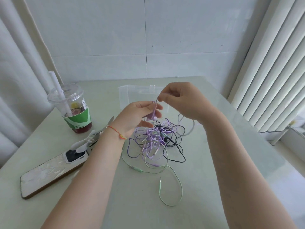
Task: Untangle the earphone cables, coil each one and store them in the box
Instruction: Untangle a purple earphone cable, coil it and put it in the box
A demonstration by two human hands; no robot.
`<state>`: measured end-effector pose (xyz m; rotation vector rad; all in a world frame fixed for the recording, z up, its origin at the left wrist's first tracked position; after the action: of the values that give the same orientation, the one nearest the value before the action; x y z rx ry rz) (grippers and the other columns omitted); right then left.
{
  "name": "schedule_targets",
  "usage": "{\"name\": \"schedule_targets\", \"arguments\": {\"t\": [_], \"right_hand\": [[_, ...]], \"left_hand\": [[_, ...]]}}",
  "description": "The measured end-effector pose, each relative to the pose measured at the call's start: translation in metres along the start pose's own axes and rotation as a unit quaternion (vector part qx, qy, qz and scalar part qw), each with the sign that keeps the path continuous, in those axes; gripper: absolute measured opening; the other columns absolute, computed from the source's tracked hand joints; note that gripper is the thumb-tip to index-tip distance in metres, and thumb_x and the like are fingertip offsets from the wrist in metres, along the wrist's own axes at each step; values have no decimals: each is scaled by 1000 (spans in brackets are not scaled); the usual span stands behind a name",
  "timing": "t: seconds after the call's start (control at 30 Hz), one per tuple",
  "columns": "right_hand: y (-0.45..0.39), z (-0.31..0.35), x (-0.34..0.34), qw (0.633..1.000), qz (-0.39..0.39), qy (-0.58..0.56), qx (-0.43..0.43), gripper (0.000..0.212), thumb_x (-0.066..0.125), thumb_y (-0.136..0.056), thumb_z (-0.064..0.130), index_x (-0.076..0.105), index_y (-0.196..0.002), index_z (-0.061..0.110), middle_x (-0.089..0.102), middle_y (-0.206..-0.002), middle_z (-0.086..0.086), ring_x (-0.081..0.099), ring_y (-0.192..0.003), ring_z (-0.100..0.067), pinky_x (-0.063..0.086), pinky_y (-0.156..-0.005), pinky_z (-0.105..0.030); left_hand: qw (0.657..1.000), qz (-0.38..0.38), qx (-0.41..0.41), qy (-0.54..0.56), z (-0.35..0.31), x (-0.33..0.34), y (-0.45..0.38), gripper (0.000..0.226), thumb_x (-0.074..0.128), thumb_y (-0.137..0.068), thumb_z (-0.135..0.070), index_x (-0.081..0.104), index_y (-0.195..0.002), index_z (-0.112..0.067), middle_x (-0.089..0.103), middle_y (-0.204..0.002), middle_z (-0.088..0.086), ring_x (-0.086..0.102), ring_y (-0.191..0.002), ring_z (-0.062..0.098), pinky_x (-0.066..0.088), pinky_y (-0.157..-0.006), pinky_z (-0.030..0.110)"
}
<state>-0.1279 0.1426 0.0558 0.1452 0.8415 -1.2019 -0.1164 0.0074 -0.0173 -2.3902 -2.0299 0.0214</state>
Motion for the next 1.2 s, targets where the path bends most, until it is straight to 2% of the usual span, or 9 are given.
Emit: {"name": "schedule_targets", "arguments": {"t": [0.13,0.27,0.4,0.53,0.73,0.87,0.97,1.07,1.2], "right_hand": [[-4,-9,-10,997,-74,-27,0,10,65,-89,22,69,-83,15,36,-47,9,31,-40,-6,25,-42,-15],[-6,-17,-9,994,-95,-57,14,11,64,-90,23,68,-85,15,36,-41,11,31,-40,-7,24,-41,-14],[-7,-14,9,999,-22,-34,8,22,59,-93,25,65,-72,27,41,-54,-1,35,-51,-13,28,-48,-24],[-2,-12,27,996,83,4,20,28,56,-96,28,62,-69,32,49,-53,5,39,-42,-4,33,-49,-21],[8,-18,43,979,189,13,78,21,51,-98,23,71,-103,27,56,-61,1,47,-51,-18,40,-47,-21],[11,-16,42,974,208,34,84,16,55,-95,25,71,-97,24,56,-57,1,48,-43,-15,43,-48,-22],[8,-13,28,982,166,50,73,15,60,-91,24,72,-86,17,50,-44,7,44,-38,-12,36,-42,-15],[7,-8,13,991,116,40,58,19,64,-88,32,73,-79,17,52,-49,1,46,-42,-12,34,-39,-15],[6,-7,-6,998,42,-6,50,17,71,-84,31,74,-77,15,62,-64,-5,54,-50,-9,35,-41,-13]], "left_hand": [[983,109,-54,141,-2,18,8,23,43,-96,-24,62,-93,-10,56,-72,4,67,-82,21,55,-49,24],[956,165,-49,237,-13,30,15,34,40,-94,-26,71,-85,-15,53,-69,1,66,-77,17,53,-44,22],[926,140,-4,351,-25,28,15,31,46,-89,-27,75,-82,-19,68,-81,-2,70,-88,14,53,-45,19],[911,34,46,409,-28,11,8,21,52,-89,-23,73,-91,-17,73,-105,0,69,-105,19,57,-56,20],[927,-32,81,365,-24,-3,2,14,51,-95,-23,64,-97,-20,70,-115,-3,63,-116,17,56,-63,21],[977,-106,94,161,-19,-13,1,14,60,-91,-21,69,-98,-15,69,-112,5,64,-109,17,57,-63,27],[989,-137,54,29,-13,-15,2,19,67,-89,-22,74,-101,-9,70,-95,11,58,-87,16,55,-56,24],[996,-83,17,-22,-9,-7,2,13,65,-91,-22,72,-92,-11,66,-79,4,53,-72,11,51,-50,21],[998,43,-45,9,-2,10,8,17,60,-90,-29,69,-95,-15,73,-91,8,65,-90,16,52,-49,20]]}}
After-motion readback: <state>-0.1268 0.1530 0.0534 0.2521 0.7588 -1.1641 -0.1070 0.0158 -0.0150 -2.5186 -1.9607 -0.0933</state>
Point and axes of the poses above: each hand's wrist, its own y-axis away from the middle knuckle, its own x-axis out of the palm, z = x × y, the point moved 7 cm from there along -y, towards the middle knuckle
